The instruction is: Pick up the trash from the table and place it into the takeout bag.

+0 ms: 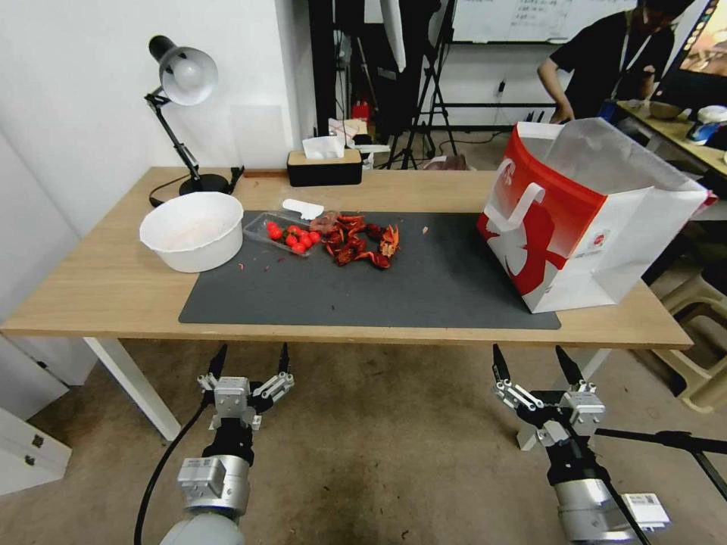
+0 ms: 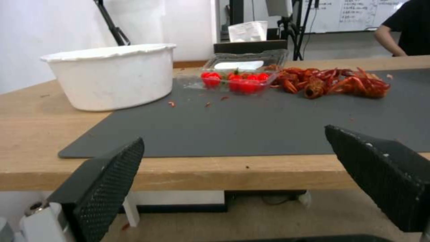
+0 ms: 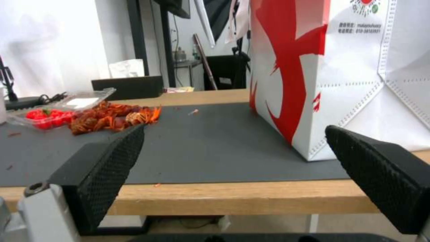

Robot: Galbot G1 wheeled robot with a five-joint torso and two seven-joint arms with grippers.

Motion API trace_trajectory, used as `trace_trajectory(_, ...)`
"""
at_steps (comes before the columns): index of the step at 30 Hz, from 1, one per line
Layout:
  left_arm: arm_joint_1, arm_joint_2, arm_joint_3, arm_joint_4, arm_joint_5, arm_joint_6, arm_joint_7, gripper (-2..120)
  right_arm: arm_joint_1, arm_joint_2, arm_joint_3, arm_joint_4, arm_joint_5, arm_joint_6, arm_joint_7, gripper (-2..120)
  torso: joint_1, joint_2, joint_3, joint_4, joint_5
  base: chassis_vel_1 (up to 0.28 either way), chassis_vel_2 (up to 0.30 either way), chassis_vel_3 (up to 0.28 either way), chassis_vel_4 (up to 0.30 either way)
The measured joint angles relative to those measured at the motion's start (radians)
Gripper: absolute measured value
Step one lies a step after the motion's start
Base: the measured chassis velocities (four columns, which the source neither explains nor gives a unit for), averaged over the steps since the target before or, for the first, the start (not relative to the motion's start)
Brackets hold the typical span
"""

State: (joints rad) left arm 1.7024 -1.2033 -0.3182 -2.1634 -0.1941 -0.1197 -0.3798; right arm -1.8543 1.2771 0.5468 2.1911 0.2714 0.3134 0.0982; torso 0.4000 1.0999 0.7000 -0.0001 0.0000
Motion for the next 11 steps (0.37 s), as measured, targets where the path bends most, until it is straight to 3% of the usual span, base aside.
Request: trace_trajectory(11, 0.027, -0.015, -0.005, -0.015, 0.000, 0.005, 0.013, 100, -0.005, 0.005, -0.006, 0.002, -0.012, 0.008, 0.001, 100, 0.000, 0.000, 0.000, 0.0001, 0.0000, 0.000, 0.000, 0.000, 0.000)
